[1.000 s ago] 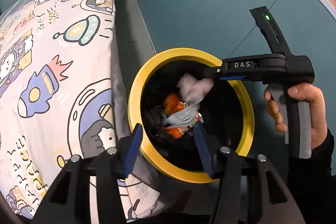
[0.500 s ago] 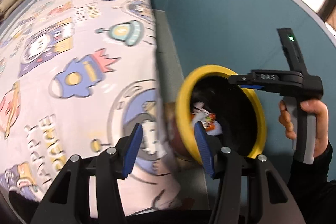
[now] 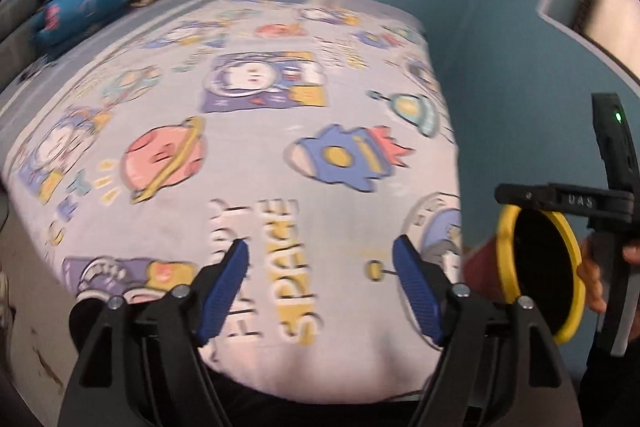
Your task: Collect trash
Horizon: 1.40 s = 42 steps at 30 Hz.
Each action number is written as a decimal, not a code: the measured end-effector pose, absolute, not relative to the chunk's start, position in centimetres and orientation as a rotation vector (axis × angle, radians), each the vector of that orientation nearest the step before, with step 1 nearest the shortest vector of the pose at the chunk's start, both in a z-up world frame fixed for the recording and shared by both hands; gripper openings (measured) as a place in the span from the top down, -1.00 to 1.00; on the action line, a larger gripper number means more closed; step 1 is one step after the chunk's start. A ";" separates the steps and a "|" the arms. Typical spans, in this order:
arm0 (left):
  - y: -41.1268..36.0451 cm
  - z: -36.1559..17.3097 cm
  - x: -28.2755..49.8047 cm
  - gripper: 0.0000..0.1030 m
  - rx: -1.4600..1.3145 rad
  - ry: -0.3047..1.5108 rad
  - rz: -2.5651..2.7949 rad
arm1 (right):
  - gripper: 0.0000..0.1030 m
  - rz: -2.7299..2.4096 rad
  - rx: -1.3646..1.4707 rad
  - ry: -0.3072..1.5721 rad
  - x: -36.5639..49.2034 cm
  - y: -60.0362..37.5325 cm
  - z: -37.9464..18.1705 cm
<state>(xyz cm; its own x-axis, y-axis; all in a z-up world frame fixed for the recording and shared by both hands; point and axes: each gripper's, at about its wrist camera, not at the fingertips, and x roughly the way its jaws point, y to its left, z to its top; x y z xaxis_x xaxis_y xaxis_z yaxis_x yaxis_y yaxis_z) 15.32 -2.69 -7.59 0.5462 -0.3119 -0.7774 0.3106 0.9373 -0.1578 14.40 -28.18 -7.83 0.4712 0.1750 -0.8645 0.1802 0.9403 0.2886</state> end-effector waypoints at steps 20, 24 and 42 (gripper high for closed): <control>3.3 -4.7 6.7 -0.85 -0.065 0.522 -0.171 | -0.84 -0.132 0.185 0.717 8.1 -21.3 -6.4; 2.8 -3.4 5.2 -0.85 -0.081 0.473 -0.152 | -0.84 -0.189 0.161 0.590 5.9 -21.3 -4.5; 1.3 -0.4 -0.6 -0.85 -0.080 0.336 -0.102 | -0.84 -0.248 0.159 0.401 0.6 -21.4 -2.2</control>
<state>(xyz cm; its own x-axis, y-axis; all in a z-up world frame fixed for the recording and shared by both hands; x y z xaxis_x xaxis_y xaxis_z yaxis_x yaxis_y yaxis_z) -0.55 1.32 -0.37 0.9388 -0.1136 -0.3252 0.0869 0.9916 -0.0956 0.61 -21.36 -2.24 0.8911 -0.2065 -0.4041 0.2689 0.9576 0.1037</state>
